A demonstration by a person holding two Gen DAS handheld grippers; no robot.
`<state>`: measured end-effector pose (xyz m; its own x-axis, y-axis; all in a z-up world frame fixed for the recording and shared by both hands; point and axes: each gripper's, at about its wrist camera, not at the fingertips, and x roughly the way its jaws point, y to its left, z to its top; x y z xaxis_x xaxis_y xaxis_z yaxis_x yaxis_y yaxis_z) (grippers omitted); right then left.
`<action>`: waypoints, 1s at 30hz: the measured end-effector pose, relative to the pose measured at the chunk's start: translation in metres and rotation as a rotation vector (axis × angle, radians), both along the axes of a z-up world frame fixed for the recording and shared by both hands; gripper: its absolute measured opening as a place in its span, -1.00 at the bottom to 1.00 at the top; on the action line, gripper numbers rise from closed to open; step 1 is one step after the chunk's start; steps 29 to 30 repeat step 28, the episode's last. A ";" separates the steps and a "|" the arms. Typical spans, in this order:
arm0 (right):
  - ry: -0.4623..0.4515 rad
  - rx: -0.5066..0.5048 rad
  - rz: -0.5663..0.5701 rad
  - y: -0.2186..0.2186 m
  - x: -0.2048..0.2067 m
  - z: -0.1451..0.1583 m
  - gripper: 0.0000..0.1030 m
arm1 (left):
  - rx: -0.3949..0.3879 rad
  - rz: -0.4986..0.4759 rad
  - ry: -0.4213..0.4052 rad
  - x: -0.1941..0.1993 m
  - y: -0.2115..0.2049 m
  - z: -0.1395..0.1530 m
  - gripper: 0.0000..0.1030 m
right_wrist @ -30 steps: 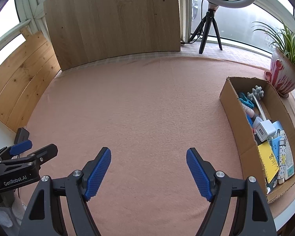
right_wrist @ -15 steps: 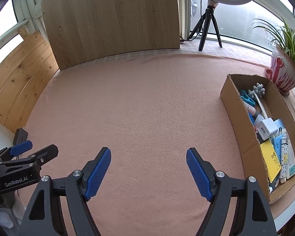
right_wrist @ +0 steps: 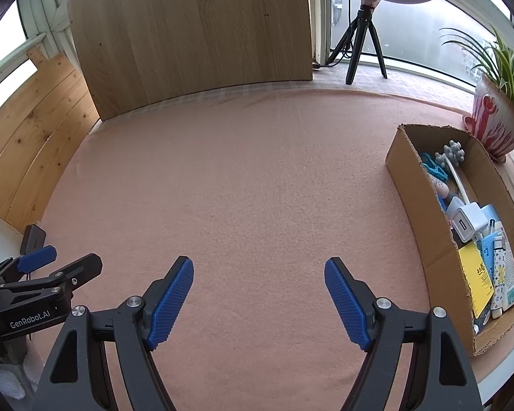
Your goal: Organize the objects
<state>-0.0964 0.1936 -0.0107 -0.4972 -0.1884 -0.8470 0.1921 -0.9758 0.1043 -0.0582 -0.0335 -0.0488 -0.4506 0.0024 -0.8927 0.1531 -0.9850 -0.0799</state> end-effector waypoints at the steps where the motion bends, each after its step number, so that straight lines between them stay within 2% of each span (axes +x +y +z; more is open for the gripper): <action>1: -0.002 0.001 0.000 0.000 0.000 -0.001 0.47 | 0.000 -0.001 -0.002 0.000 0.000 -0.001 0.92; 20: -0.030 0.007 -0.001 -0.004 -0.009 -0.012 0.47 | -0.003 -0.009 -0.027 -0.007 -0.001 -0.018 0.92; 23: -0.034 0.007 -0.001 -0.004 -0.010 -0.015 0.47 | -0.016 -0.010 -0.011 -0.008 0.000 -0.019 0.92; 30: -0.042 0.006 0.002 -0.006 -0.013 -0.021 0.47 | -0.013 0.006 -0.033 -0.014 -0.005 -0.033 0.92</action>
